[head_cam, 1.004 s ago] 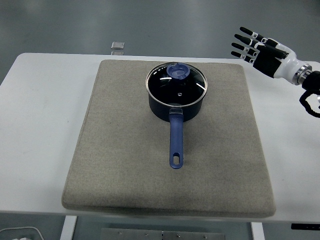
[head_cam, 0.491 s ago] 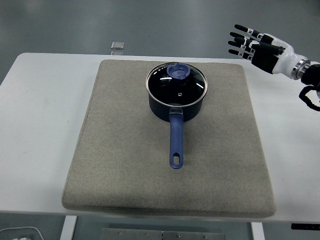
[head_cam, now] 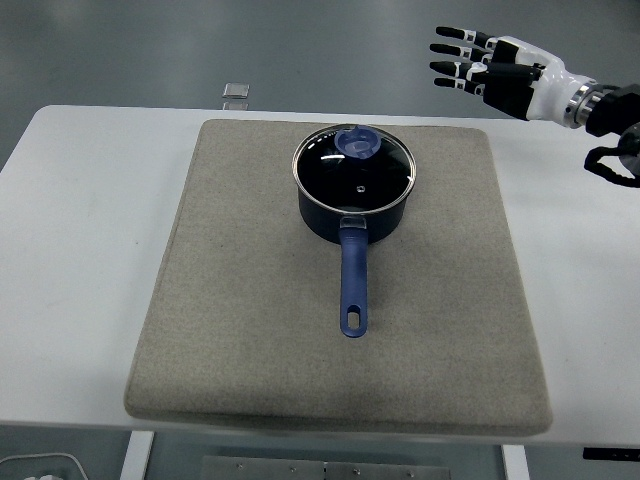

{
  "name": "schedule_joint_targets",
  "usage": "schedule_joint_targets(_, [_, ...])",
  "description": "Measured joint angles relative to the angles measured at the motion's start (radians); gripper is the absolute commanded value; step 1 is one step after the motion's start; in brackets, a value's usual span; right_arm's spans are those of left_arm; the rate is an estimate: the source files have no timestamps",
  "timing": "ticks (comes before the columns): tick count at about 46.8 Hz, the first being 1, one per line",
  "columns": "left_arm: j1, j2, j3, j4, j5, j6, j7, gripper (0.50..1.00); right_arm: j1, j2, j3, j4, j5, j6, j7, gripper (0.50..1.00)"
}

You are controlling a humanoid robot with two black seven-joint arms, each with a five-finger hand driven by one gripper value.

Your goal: Lift the pot lid and place it to the right of the pot.

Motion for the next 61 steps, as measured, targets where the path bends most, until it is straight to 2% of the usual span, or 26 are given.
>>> schedule_joint_targets(7, [0.0,0.0,0.0,0.0,-0.001,0.0,0.0,1.0,0.052,-0.011,-0.035,0.031,-0.097,-0.003,0.0,0.921])
schedule_joint_targets(23, [0.0,0.0,0.0,0.0,-0.001,0.0,0.0,1.0,0.184,-0.011,-0.23,0.082,-0.205,-0.014,0.0,0.921])
schedule_joint_targets(36, [0.0,0.0,0.0,0.0,-0.001,0.0,0.0,1.0,0.243,0.002,-0.278,0.115,-0.37,-0.013,0.002,0.921])
schedule_joint_targets(50, [0.0,0.0,0.0,0.001,0.0,0.0,0.0,1.0,0.348,0.008,-0.406,0.199,-0.495,-0.015,0.002,0.921])
schedule_joint_targets(61, [0.0,0.0,0.0,0.001,-0.001,0.0,0.0,1.0,0.367,0.085,-0.433,0.205,-0.603,-0.022,0.002,0.921])
